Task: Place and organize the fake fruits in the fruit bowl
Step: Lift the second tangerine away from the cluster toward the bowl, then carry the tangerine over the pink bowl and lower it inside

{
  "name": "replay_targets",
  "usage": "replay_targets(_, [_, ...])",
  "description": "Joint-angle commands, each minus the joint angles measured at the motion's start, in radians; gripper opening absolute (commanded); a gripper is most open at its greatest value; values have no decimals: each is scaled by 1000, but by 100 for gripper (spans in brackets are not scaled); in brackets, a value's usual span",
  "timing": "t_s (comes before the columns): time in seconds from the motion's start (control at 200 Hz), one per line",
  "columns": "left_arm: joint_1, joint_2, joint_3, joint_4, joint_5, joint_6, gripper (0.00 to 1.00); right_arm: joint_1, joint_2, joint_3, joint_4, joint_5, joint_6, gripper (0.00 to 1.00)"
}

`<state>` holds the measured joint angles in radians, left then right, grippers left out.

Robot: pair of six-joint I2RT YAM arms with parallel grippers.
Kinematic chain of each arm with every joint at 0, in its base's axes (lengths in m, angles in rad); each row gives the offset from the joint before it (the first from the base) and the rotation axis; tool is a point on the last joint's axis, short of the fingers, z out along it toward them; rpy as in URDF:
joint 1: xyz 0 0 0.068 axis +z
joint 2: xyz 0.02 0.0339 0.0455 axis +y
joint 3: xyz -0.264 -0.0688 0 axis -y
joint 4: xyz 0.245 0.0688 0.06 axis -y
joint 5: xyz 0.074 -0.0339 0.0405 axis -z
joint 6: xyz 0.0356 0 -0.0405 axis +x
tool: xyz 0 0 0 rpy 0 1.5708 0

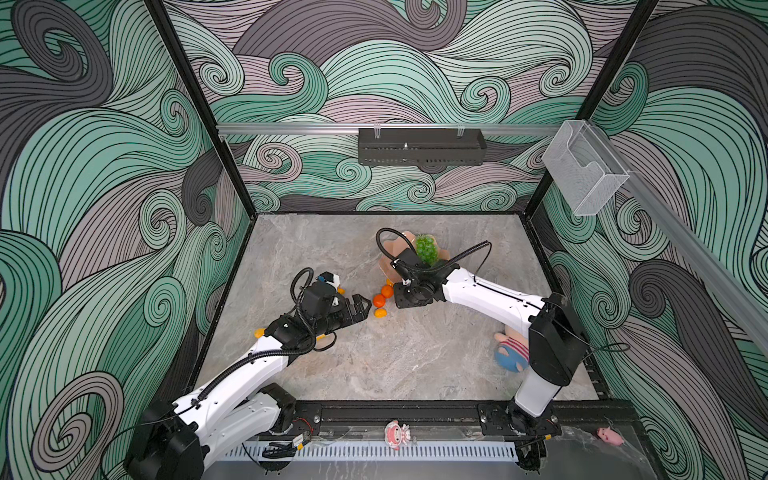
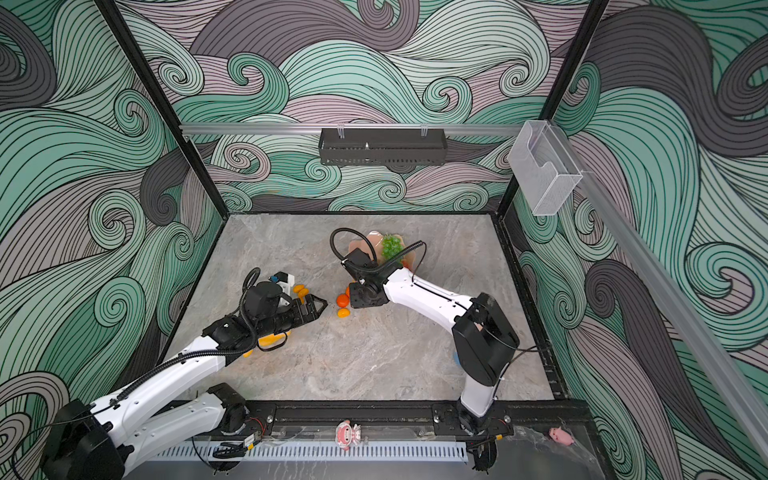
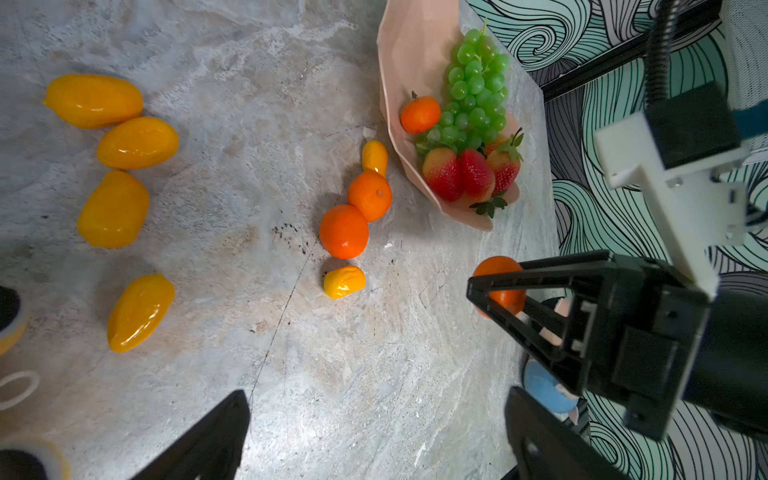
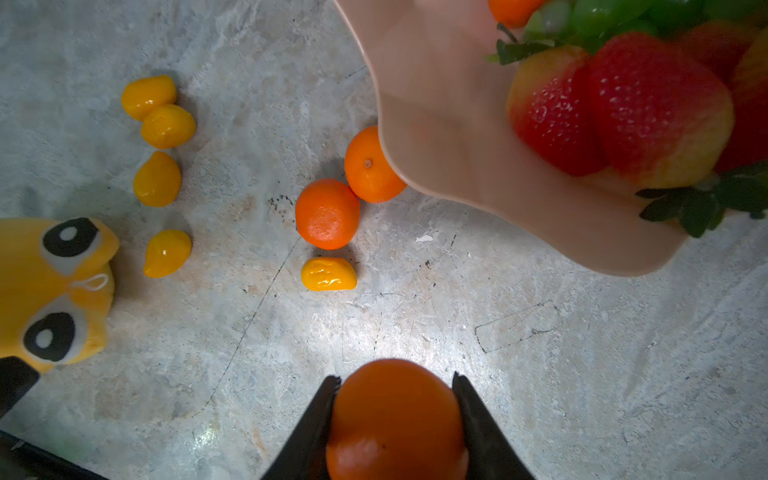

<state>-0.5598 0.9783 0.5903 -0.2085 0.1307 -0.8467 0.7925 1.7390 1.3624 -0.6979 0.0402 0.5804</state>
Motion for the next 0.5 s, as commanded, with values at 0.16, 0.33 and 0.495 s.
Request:
replay_targets(0.16, [-6,111,144,27,-43,7,99,-86,-42,30,-5,-51,-11,36])
replay_targets(0.33, [-4,205,225,44,-40,19,99,-136,-25,67,-15,-62,-41,36])
replay_targets(0.495, [2,294,304,64,-29,34,99,-177,17,135,-22,-54,-81,36])
